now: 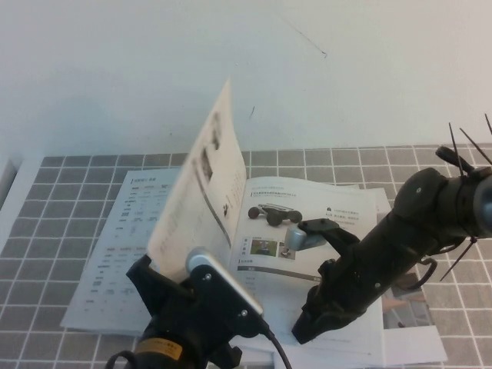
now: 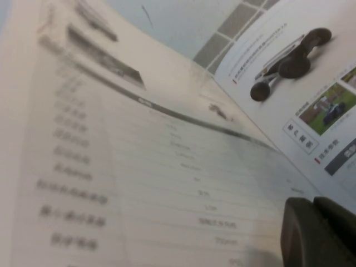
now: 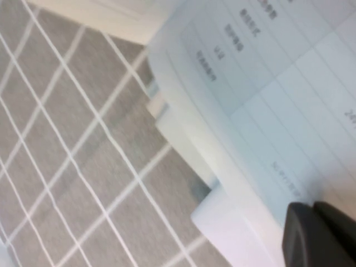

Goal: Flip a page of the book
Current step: Open the closed book

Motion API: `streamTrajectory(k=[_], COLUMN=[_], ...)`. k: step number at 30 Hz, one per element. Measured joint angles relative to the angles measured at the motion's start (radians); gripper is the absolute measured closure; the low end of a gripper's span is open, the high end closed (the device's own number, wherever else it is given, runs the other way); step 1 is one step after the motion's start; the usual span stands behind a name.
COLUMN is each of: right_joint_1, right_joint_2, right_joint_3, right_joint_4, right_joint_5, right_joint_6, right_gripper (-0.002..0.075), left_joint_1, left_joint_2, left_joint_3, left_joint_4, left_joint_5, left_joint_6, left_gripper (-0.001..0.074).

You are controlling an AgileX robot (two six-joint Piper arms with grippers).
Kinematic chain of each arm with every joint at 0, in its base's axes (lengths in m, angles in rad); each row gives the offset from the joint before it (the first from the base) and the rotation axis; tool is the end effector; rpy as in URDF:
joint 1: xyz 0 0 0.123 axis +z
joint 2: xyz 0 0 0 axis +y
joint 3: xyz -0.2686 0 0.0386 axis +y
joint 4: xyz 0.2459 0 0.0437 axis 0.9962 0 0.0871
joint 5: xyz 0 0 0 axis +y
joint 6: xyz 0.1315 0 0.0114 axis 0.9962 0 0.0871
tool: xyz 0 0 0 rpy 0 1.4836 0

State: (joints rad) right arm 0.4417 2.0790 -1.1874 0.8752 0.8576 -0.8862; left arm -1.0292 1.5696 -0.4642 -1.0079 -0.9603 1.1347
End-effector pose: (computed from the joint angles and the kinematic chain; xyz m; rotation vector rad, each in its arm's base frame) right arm 0.2987 0.2260 0.0684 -1.0126 2.7552 0.9543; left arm 0.2209 -0.1898 0.1573 0.7903 1.6646 0.3004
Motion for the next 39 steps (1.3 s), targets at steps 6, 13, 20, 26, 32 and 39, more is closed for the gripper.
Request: streamTrajectory(k=[6, 13, 20, 26, 32, 39], right_joint_1=[0.004, 0.004, 0.004, 0.0, -0.004, -0.004], right_joint_2=[-0.034, -0.074, -0.081, -0.069, -0.066, -0.065], right_joint_3=[-0.002, 0.002, 0.006, 0.006, 0.006, 0.006], right_joint_4=[-0.156, -0.258, -0.271, -0.242, -0.232, -0.23], right_joint_5=[0.013, -0.006, -0.023, -0.024, -0.021, -0.021], right_joint_6=[0.125, 0.166, 0.185, 0.185, 0.187, 0.187], right_gripper=[0.0727, 0.0727, 0.0727, 0.0727, 0.0727, 0.0727], left_joint_1=[0.0, 0.05, 0.221, 0.331, 0.41, 0.435], left_joint_2=[0.0, 0.0, 0.0, 0.0, 0.006, 0.028], left_joint_3=[-0.037, -0.055, -0.055, -0.055, -0.055, -0.061], left_joint_4=[-0.128, -0.254, -0.297, -0.334, -0.343, -0.341], left_joint_5=[0.082, 0.259, 0.534, 0.676, 0.819, 0.874], left_joint_6=[-0.021, -0.08, -0.183, -0.2, -0.207, -0.209], left_gripper=[0.0738, 0.0738, 0.0738, 0.0738, 0.0738, 0.0738])
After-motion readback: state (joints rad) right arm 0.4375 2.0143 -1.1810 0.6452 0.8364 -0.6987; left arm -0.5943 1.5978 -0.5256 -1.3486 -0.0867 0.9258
